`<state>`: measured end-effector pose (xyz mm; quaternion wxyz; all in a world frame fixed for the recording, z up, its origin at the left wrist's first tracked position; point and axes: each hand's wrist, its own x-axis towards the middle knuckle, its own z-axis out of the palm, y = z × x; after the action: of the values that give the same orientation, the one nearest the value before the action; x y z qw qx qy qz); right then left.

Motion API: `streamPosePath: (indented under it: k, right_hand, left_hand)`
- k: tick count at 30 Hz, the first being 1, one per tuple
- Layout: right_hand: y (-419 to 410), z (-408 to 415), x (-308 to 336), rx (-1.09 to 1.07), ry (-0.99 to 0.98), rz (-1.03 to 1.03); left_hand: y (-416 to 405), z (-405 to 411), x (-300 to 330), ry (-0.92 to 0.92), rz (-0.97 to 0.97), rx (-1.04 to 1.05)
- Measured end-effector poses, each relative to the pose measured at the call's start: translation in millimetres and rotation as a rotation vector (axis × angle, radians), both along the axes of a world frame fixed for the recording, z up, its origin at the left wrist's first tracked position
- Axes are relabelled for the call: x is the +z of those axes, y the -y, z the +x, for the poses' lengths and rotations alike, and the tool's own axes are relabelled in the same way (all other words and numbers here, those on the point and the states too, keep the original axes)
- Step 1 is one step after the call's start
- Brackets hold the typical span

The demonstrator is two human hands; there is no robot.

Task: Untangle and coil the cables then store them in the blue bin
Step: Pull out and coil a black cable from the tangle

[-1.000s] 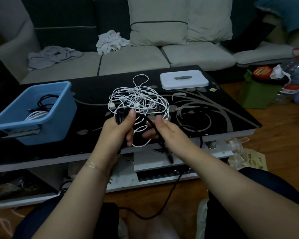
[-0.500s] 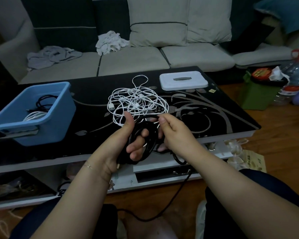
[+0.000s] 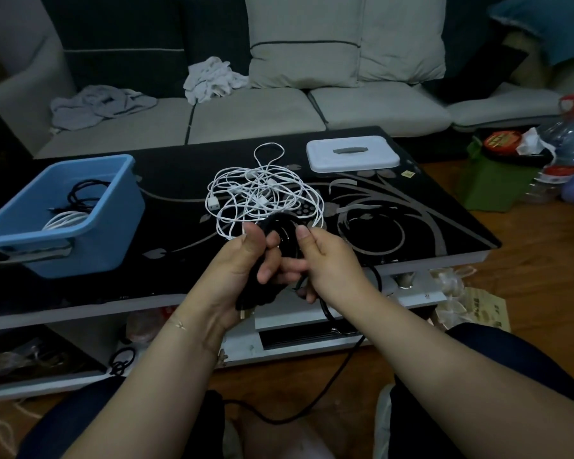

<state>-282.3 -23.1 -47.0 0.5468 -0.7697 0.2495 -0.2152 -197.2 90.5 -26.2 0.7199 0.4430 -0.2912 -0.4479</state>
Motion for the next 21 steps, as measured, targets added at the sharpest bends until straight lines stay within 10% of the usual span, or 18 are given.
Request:
streamPosePath:
  k: [9, 21]
  right_hand:
    - [3, -4, 4, 0.091, -0.133, -0.05]
    - [12, -16, 15, 0.37, -0.189, 0.398]
  left_hand:
    - [-2, 1, -3, 0.055, 0.084, 0.018]
    - [-3, 8, -4, -0.191, 0.036, -0.167]
